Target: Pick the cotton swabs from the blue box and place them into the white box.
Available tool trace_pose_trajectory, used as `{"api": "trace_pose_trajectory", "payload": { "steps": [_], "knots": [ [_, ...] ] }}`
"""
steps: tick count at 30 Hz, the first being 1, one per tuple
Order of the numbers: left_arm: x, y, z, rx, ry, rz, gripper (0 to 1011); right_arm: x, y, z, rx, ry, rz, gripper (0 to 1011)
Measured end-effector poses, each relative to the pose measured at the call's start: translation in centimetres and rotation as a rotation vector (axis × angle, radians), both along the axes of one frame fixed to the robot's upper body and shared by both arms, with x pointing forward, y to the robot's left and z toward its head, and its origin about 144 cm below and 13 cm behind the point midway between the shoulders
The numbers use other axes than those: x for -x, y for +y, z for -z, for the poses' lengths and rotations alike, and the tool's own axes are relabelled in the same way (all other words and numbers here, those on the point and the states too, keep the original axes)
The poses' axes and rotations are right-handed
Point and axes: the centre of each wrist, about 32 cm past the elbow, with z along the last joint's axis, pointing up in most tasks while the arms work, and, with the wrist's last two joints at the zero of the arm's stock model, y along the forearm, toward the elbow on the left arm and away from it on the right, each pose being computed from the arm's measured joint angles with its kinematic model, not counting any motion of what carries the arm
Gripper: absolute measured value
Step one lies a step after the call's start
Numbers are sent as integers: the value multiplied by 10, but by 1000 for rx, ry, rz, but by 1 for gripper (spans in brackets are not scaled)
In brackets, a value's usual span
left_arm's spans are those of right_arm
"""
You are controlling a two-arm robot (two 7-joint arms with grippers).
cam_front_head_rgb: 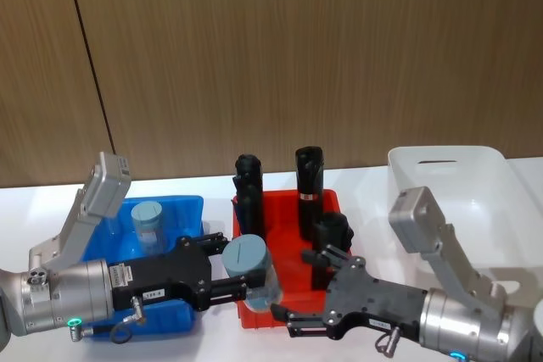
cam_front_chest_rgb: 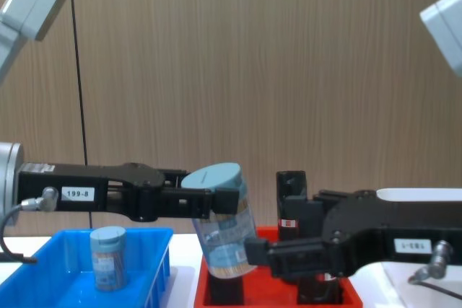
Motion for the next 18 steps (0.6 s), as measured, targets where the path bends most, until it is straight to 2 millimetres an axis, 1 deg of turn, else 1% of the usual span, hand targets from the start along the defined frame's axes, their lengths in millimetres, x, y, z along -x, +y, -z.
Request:
{"api": "trace_pose_trajectory", "payload": {
  "steps": [18],
  "knots": [
    [0, 0, 0, 0, 0, 0, 664, -9, 22, 0, -6, -16, -53, 1001]
  ]
}}
